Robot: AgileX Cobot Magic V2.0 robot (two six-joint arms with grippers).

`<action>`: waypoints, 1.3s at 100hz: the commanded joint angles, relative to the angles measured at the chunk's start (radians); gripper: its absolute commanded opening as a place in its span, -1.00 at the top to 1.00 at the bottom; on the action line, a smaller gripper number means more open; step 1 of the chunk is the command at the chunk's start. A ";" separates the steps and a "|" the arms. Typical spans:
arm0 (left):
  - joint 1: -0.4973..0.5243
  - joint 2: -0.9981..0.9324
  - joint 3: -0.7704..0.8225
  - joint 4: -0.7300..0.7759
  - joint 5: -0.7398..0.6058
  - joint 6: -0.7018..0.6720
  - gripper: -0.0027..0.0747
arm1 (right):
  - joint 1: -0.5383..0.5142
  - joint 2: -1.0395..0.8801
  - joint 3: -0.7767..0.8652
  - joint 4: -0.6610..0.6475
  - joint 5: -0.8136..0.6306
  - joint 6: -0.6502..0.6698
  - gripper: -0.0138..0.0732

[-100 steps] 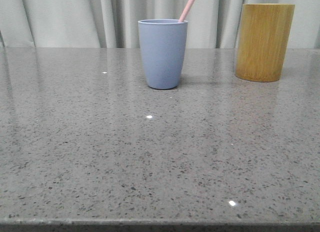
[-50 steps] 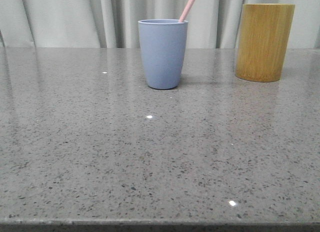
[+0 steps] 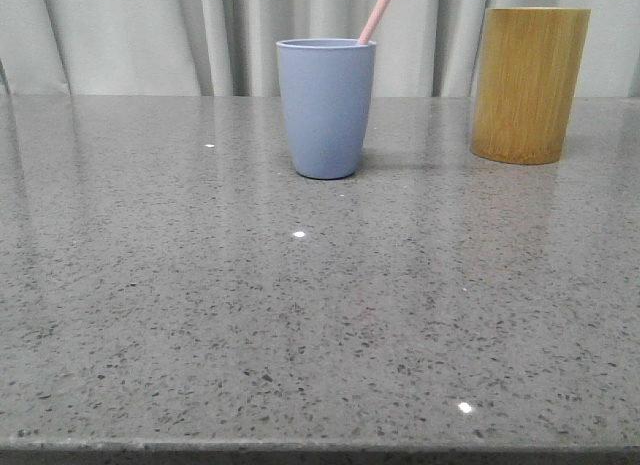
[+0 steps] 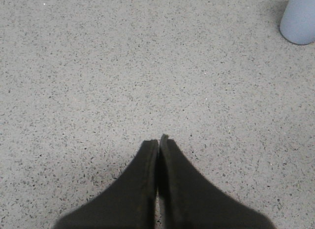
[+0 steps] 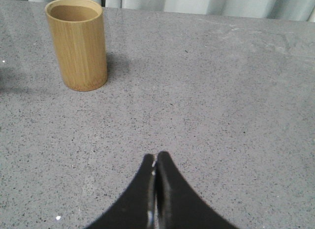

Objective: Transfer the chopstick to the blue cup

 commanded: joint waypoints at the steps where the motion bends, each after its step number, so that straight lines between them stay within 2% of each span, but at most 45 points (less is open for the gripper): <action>1: 0.001 -0.004 -0.025 -0.016 -0.062 -0.002 0.98 | -0.005 0.008 -0.022 -0.006 -0.066 -0.006 0.96; 48: 0.001 -0.004 -0.020 -0.024 -0.069 -0.002 0.98 | -0.005 0.008 -0.022 -0.006 -0.066 -0.006 0.96; 55: 0.001 -0.022 0.013 0.005 -0.141 -0.002 0.98 | -0.005 0.008 -0.022 -0.006 -0.066 -0.006 0.96; 69: 0.001 -0.116 0.152 0.016 -0.436 -0.002 0.98 | -0.005 0.008 -0.022 -0.006 -0.066 -0.006 0.96; 79: 0.001 -0.219 0.312 0.016 -0.612 -0.002 0.98 | -0.005 0.008 -0.022 -0.006 -0.066 -0.006 0.96; 98: 0.001 -0.460 0.632 0.019 -0.828 -0.004 0.98 | -0.005 0.008 -0.022 -0.006 -0.066 -0.006 0.96; 105: 0.001 -0.552 0.721 0.019 -0.879 -0.003 0.98 | -0.005 0.008 -0.022 -0.006 -0.066 -0.006 0.96; 117: 0.001 -0.708 0.816 0.054 -0.886 -0.003 0.98 | -0.005 0.008 -0.022 -0.006 -0.066 -0.006 0.96; 130: 0.001 -0.796 0.860 0.065 -0.909 -0.003 0.98 | -0.005 0.010 -0.022 -0.006 -0.066 -0.006 0.96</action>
